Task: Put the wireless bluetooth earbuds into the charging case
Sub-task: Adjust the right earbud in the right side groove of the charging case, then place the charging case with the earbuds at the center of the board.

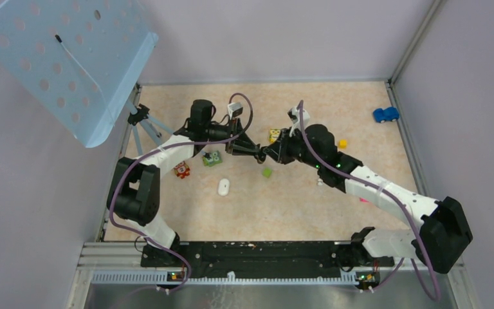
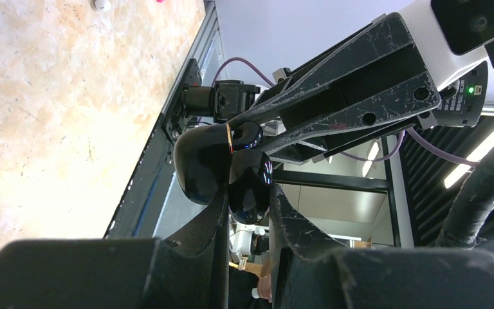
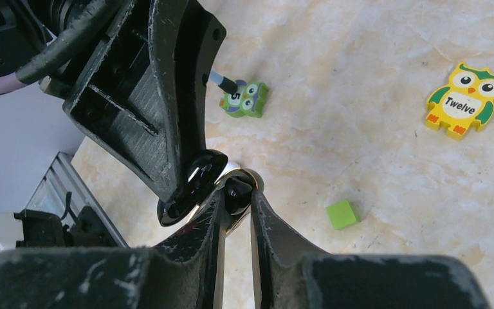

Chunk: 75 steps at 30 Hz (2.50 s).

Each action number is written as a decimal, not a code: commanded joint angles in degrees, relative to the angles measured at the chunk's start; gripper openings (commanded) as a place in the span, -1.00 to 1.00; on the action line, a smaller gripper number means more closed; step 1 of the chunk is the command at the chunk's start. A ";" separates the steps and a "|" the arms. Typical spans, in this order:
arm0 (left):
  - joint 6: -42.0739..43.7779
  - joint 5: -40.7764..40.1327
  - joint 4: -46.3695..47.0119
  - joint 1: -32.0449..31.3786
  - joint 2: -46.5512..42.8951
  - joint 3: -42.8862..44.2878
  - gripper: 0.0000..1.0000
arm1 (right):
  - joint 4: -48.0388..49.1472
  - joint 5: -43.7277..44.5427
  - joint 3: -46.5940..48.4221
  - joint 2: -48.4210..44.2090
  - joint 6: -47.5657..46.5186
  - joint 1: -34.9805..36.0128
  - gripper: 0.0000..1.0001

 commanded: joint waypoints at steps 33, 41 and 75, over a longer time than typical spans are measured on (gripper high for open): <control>5.01 -1.55 -1.45 0.50 -0.43 -0.10 -1.00 | -1.20 10.65 0.53 -6.68 2.84 1.01 0.03; 4.43 -0.81 0.74 0.54 0.11 -0.49 -1.00 | 0.32 0.02 -8.63 -8.24 13.02 -15.04 0.07; -4.58 -10.01 17.83 5.59 51.36 48.27 -1.00 | -19.26 4.07 -9.95 -22.91 7.90 -26.22 0.07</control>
